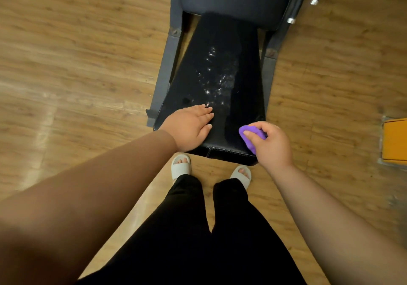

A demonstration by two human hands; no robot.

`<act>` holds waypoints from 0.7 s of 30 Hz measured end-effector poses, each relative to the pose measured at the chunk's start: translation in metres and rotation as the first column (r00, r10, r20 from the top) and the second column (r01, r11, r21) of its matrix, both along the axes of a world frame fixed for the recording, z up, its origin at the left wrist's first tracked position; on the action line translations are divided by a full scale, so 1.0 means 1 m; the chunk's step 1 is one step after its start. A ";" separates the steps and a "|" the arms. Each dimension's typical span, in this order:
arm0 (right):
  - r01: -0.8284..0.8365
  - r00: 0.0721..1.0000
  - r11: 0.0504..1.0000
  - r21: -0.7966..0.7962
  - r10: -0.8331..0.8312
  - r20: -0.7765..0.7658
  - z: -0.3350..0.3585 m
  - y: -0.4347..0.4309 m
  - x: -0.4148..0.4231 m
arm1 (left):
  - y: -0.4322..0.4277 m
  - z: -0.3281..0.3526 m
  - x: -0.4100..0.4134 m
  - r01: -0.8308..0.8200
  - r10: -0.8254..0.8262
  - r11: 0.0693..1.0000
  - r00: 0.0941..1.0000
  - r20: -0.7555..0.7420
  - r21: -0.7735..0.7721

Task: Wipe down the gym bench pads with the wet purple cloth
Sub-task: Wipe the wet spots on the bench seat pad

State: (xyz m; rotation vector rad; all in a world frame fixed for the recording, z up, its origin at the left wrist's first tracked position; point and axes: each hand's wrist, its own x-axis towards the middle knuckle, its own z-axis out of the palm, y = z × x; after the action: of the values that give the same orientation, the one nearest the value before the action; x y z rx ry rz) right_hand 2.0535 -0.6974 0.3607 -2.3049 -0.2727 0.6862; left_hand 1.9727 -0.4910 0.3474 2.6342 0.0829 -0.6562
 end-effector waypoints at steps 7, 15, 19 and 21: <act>0.033 0.999 0.998 -0.045 -0.032 0.016 0.004 0.029 -0.030 | 0.014 0.001 -0.011 0.098 -0.099 0.995 0.995 0.006 0.034; 0.104 0.995 0.994 -0.035 -0.104 -0.002 0.015 0.044 -0.043 | 0.017 -0.002 -0.010 0.088 -0.088 0.996 0.996 0.011 0.005; -0.053 0.999 0.996 -0.075 0.053 -0.001 0.013 0.052 -0.043 | 0.018 -0.001 -0.010 0.086 -0.085 0.996 0.996 0.010 -0.016; 0.026 1.000 0.996 -0.089 -0.025 0.012 0.012 0.041 -0.025 | 0.019 -0.002 -0.011 0.089 -0.089 0.996 0.996 0.020 -0.029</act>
State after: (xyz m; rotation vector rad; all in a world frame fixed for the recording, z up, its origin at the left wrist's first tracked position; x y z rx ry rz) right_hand 2.0284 -0.6565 0.3727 -2.3938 -0.2213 0.6852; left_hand 1.9617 -0.4724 0.3457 2.6266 -0.0499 -0.6569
